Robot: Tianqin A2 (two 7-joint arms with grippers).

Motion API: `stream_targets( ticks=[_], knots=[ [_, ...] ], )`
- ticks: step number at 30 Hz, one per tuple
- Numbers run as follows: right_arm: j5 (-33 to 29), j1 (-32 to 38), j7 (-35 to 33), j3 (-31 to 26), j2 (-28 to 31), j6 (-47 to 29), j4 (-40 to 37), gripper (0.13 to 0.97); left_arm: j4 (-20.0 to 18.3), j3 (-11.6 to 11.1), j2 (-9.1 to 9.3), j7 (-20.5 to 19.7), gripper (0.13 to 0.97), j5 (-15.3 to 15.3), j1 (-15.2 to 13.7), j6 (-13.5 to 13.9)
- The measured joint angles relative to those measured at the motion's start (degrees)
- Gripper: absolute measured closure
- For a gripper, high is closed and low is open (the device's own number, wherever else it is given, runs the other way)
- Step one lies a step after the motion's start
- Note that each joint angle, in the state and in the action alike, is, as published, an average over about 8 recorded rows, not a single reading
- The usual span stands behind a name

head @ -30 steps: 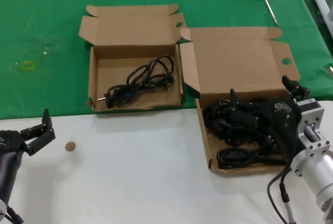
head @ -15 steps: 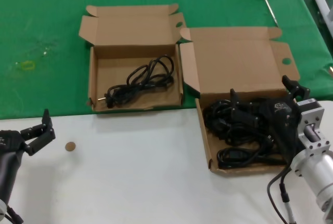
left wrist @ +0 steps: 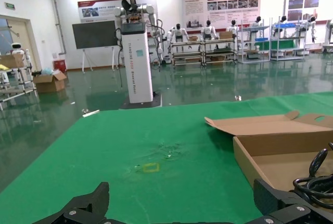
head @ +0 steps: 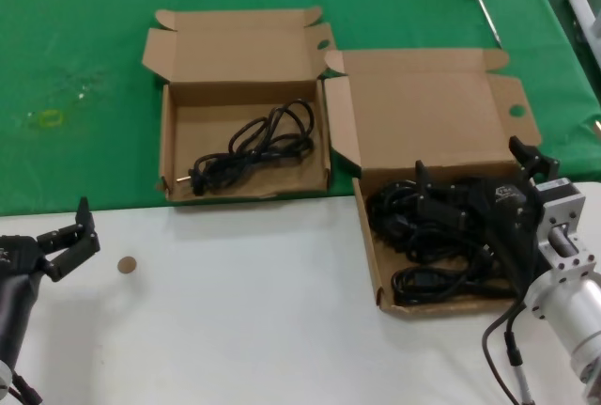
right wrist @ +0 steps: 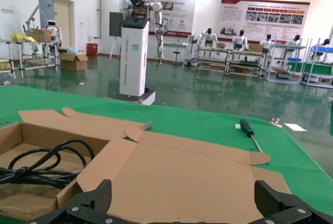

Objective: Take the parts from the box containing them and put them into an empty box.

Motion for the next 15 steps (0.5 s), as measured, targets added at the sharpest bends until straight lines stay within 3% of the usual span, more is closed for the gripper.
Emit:
stream_targets(
  ticks=[15],
  knots=[
    [0.0,0.0,0.0,0.0,0.0,0.0,0.0,0.129,0.0,0.0,0.00,0.0,0.132,0.0,0.0,0.0]
  ],
)
